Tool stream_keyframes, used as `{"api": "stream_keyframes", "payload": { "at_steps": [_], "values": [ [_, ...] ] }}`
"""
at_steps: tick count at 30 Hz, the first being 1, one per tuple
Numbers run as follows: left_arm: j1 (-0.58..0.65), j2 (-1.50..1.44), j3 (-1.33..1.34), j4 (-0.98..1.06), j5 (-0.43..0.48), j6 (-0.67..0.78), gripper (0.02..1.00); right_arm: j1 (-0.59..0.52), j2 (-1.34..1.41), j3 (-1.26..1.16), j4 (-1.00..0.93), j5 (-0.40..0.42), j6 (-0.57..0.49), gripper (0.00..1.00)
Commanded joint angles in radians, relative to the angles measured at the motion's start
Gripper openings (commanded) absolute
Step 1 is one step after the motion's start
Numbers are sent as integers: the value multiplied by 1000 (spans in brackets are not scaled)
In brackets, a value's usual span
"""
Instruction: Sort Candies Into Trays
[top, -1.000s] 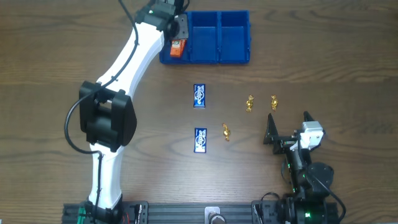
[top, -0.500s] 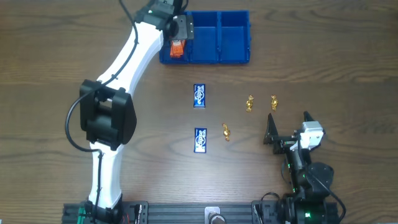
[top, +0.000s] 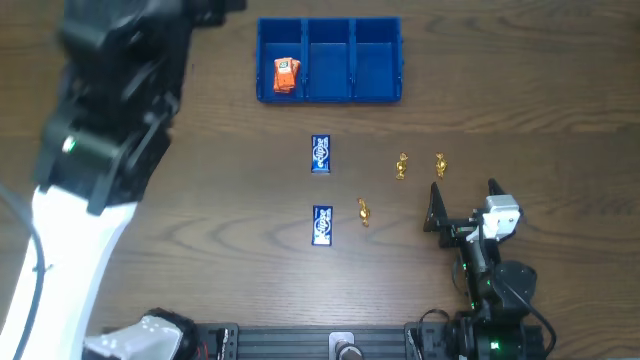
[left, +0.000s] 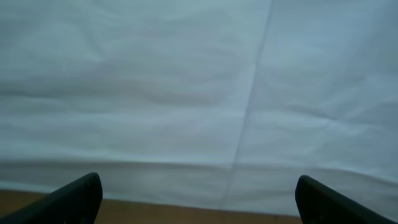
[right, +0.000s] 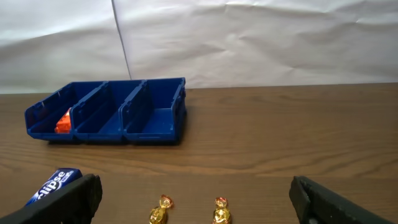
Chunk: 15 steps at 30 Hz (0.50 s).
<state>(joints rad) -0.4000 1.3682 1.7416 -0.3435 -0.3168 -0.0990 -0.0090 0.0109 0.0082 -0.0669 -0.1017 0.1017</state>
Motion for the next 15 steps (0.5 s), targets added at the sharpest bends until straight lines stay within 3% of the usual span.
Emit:
{"api": "stream_keyframes", "payload": {
  "at_steps": [1, 7, 15],
  "values": [
    [149, -157, -314, 74, 157, 43, 998, 0, -6, 0, -7, -5, 2, 998],
    [247, -440, -632, 128, 256, 82, 998, 0, -6, 0, -7, -5, 2, 998],
    [303, -812, -1116, 413, 362, 106, 996, 0, -6, 0, -7, -5, 2, 998]
  ]
}}
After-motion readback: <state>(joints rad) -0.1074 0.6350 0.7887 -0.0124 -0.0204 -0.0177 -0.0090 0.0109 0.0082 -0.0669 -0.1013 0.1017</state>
